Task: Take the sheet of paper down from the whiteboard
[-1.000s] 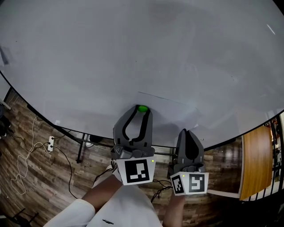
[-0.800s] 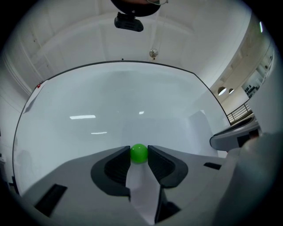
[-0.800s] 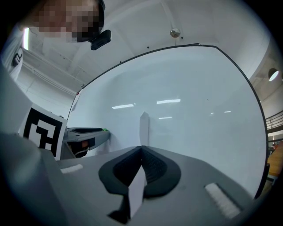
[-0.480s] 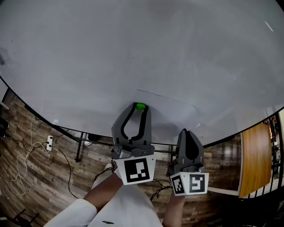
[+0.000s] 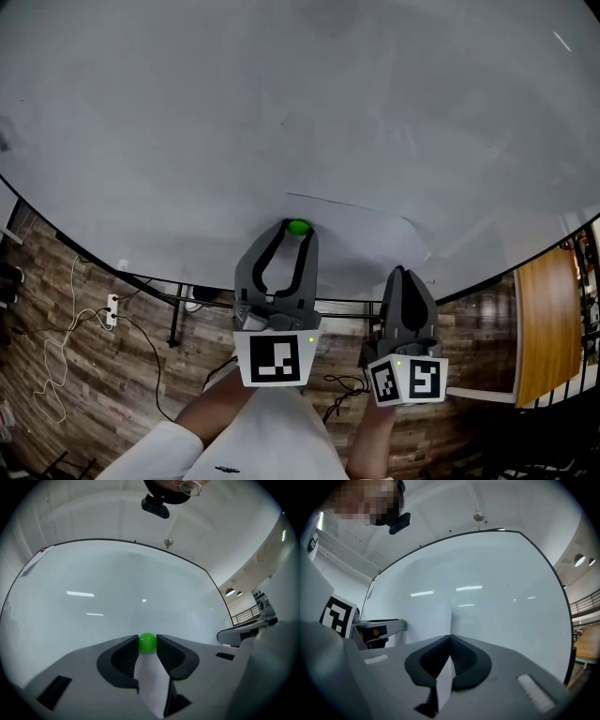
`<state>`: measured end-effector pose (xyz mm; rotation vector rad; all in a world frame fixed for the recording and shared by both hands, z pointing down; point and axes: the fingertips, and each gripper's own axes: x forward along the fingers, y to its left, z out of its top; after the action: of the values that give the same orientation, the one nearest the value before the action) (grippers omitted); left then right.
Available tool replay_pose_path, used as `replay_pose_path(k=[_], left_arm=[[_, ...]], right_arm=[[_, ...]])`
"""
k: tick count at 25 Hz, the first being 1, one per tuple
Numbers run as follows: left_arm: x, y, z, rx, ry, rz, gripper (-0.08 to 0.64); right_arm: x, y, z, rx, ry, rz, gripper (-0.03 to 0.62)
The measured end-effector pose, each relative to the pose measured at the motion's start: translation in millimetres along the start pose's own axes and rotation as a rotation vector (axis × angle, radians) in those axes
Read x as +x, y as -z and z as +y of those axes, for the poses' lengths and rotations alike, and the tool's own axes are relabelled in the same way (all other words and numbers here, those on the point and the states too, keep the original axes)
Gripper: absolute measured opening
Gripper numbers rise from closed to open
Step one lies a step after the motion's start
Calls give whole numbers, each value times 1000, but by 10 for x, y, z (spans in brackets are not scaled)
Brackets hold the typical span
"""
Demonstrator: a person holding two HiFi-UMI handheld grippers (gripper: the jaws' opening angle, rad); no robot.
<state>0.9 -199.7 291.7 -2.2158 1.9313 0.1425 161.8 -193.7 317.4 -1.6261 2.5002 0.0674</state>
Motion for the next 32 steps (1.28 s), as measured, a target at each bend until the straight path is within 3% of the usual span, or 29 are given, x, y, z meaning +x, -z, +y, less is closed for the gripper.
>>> replay_pose_path(k=[6,15,21,32], left_arm=[[-51,62,42,7,65,25,123],[-236,146,109,-64,163,74,123],[-328,151,106,-42,244,85,123],[-398,336,34,-86,389,142,123]], right_arm=[[-13,9,-42,17,67,-9,9],[-143,72,2,29,142,1,9],[-308,95,7,44,203,-3,9],[-732,-29,-78,-28,334,-39,9]])
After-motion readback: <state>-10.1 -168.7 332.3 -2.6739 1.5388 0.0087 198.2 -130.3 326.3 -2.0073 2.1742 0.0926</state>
